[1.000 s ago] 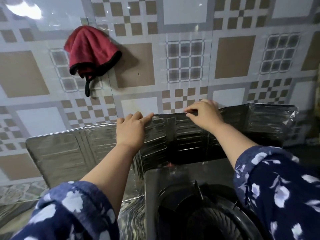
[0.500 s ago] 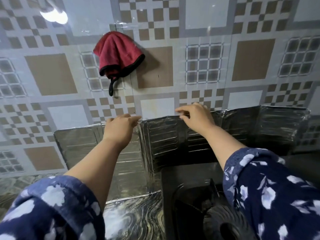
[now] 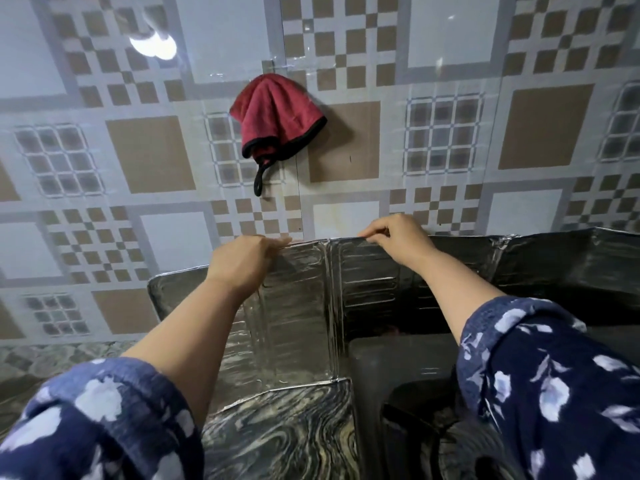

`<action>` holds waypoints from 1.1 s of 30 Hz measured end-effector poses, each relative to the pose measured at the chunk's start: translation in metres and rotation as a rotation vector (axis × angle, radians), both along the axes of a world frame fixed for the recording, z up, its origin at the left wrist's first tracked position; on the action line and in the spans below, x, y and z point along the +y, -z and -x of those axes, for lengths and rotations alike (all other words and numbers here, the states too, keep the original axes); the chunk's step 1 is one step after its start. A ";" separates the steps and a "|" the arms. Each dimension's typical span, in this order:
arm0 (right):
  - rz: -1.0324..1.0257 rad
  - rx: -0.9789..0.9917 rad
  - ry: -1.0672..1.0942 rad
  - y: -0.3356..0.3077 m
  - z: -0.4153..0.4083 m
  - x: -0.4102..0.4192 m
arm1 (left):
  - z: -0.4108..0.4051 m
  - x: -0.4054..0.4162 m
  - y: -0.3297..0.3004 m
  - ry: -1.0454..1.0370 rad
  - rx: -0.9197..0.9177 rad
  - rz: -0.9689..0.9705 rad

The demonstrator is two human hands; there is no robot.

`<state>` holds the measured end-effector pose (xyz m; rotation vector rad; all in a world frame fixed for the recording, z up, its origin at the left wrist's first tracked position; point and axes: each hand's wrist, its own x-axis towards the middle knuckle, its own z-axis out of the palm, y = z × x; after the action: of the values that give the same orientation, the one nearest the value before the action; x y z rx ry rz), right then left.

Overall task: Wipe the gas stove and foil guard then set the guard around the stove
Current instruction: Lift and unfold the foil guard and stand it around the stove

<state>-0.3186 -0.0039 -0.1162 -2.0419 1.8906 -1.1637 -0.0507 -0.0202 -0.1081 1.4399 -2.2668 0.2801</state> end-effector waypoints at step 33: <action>-0.021 0.004 0.051 0.007 0.000 0.000 | 0.050 0.063 -0.014 0.180 0.786 -0.659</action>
<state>-0.3183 -0.0034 -0.1231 -1.9984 1.9591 -1.1468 -0.1003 0.0427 -0.0936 1.2683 -1.8332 -0.9987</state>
